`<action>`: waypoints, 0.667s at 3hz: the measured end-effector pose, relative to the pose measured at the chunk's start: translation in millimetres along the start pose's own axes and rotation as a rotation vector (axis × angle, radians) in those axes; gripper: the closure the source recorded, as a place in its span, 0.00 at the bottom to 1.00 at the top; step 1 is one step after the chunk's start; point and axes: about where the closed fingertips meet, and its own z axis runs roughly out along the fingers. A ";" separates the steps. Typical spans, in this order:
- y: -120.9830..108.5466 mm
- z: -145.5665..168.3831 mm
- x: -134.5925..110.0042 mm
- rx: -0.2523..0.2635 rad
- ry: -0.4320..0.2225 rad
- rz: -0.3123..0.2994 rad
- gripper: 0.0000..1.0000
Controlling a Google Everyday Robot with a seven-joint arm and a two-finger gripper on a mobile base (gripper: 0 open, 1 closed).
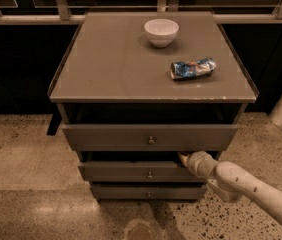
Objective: Open middle drawer
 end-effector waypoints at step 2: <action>4.9 -6.4 37.5 0.011 0.113 0.051 1.00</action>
Offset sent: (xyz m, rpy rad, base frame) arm -0.0496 -0.0230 -0.0600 -0.0458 0.2335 -0.0817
